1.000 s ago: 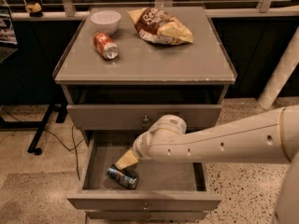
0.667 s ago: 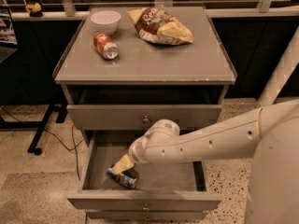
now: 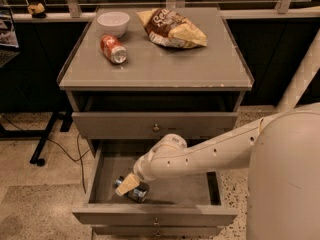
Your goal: Pick redbull can from middle drawer and place on counter
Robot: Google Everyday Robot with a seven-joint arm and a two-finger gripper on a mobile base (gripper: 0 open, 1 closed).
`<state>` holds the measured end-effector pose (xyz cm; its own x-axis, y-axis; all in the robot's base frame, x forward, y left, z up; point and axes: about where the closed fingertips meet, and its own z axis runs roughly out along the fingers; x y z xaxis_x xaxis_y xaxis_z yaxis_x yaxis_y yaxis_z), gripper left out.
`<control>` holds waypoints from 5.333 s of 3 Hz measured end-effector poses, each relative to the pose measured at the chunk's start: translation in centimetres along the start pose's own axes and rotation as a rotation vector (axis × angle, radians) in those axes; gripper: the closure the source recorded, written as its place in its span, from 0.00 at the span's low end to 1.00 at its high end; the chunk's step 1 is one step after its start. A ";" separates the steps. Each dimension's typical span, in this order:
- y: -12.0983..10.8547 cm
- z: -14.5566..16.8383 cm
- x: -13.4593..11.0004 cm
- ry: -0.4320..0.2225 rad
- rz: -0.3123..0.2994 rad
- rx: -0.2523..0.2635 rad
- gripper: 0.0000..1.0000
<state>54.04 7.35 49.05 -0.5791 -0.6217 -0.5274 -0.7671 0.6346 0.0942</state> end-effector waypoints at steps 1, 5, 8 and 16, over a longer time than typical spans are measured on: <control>-0.5 0.1 0.2 -0.002 0.024 0.015 0.00; 5.6 7.8 2.9 0.017 0.026 -0.161 0.00; 4.2 9.1 1.9 -0.019 0.029 -0.156 0.00; -1.0 12.3 1.3 -0.063 0.090 -0.113 0.00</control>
Offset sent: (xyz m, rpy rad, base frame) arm -0.0070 0.0064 -0.0404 -0.0131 0.0179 -0.1188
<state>57.40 11.57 37.87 -0.6309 -0.5329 -0.5639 -0.7414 0.6283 0.2357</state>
